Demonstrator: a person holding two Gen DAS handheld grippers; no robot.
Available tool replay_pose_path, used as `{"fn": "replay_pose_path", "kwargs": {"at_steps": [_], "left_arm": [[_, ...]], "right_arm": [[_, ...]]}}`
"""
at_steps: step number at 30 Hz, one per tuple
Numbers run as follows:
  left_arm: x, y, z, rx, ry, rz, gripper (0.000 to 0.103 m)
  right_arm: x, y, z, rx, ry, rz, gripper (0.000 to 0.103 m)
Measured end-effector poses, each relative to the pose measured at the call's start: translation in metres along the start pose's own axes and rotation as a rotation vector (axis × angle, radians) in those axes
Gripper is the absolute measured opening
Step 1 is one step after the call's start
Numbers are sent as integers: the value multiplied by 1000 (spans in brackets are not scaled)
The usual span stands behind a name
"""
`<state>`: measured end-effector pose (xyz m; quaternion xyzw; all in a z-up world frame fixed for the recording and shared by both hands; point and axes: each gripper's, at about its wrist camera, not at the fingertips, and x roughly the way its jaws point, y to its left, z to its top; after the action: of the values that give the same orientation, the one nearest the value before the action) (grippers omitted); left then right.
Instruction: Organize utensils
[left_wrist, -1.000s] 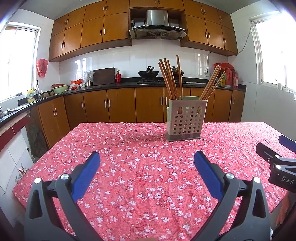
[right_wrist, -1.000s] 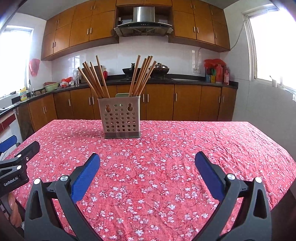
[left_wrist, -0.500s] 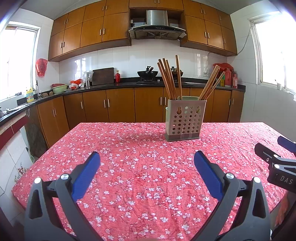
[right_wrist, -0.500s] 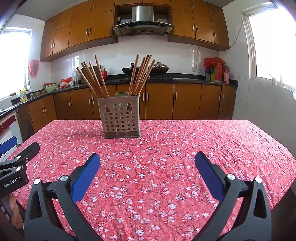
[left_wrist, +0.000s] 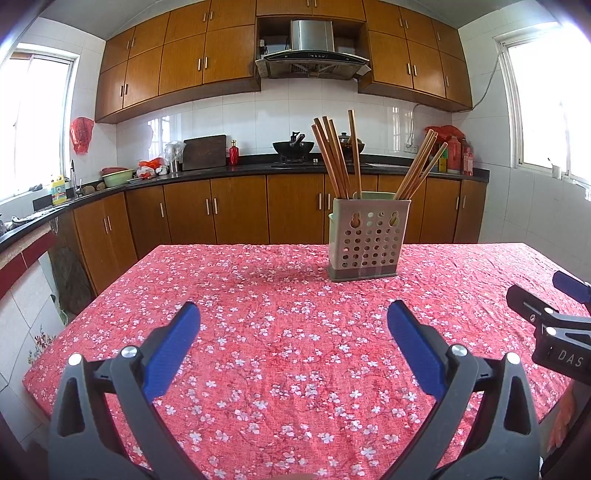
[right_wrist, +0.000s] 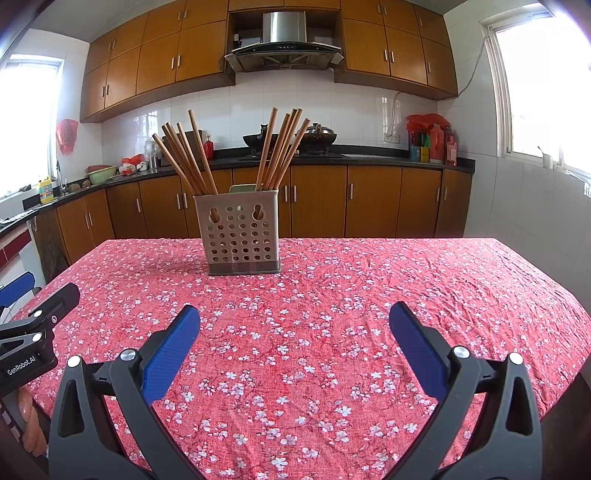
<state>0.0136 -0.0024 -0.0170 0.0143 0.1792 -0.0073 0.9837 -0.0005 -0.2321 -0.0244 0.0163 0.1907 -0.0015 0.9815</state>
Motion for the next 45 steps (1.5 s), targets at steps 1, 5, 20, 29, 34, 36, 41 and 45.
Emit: {"fn": "replay_pose_path", "kwargs": {"at_steps": [1, 5, 20, 29, 34, 36, 41, 45], "left_arm": [[0, 0, 0, -1, 0, 0, 99], [0, 0, 0, 0, 0, 0, 99], [-1, 1, 0, -1, 1, -3, 99], [0, 3, 0, -6, 6, -5, 99], [2, 4, 0, -7, 8, -6, 99], [2, 4, 0, -5, 9, -7, 99], [3, 4, 0, -7, 10, -9, 99], [3, 5, 0, -8, 12, -11, 99]], "right_arm": [[0, 0, 0, 0, 0, -1, 101], [1, 1, 0, 0, 2, -2, 101], [1, 1, 0, 1, 4, -2, 101], [1, 1, 0, 1, 5, -2, 101], [1, 2, 0, 2, 6, -1, 101], [1, 2, 0, 2, 7, -2, 101], [2, 4, -2, 3, 8, -2, 101], [2, 4, -2, 4, 9, -2, 101]]}}
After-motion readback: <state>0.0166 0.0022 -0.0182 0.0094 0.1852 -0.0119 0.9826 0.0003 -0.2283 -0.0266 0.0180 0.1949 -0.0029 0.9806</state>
